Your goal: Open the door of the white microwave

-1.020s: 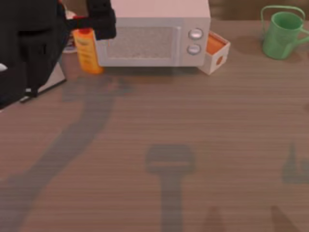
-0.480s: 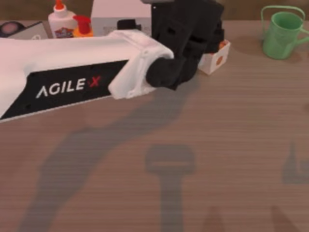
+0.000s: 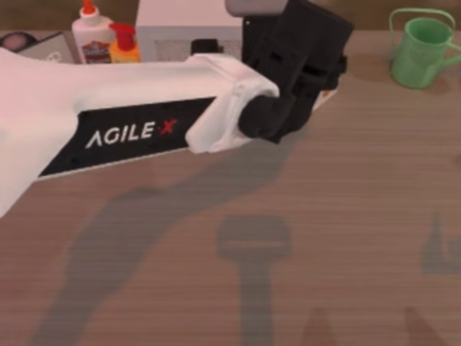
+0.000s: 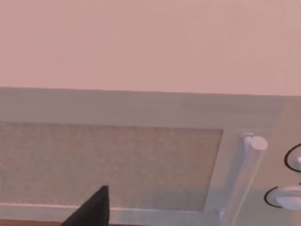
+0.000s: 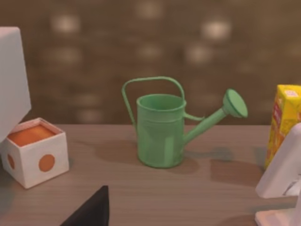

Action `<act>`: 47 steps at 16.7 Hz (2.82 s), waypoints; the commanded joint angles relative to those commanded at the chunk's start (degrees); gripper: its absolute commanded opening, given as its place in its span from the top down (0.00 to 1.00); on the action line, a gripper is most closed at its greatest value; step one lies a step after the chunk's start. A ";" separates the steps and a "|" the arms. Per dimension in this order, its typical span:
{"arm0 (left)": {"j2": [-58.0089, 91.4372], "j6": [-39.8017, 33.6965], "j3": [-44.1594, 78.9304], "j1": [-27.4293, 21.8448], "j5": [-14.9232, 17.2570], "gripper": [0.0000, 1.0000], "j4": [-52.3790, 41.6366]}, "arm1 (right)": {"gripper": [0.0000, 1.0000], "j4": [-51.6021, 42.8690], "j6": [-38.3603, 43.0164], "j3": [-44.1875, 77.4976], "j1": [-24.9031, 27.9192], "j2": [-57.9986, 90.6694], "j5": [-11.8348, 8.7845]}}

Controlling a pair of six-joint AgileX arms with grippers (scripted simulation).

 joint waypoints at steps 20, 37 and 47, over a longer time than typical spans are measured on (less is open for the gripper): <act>13.21 4.45 12.07 6.02 5.33 0.53 4.05 | 0.00 0.00 0.00 0.00 0.00 0.00 0.00; 11.92 4.21 10.60 2.47 5.55 1.00 3.34 | 0.00 0.00 0.00 0.00 0.00 0.00 0.00; 22.55 -3.54 38.75 4.86 14.15 1.00 -31.81 | 0.00 0.00 0.00 0.00 0.00 0.00 0.00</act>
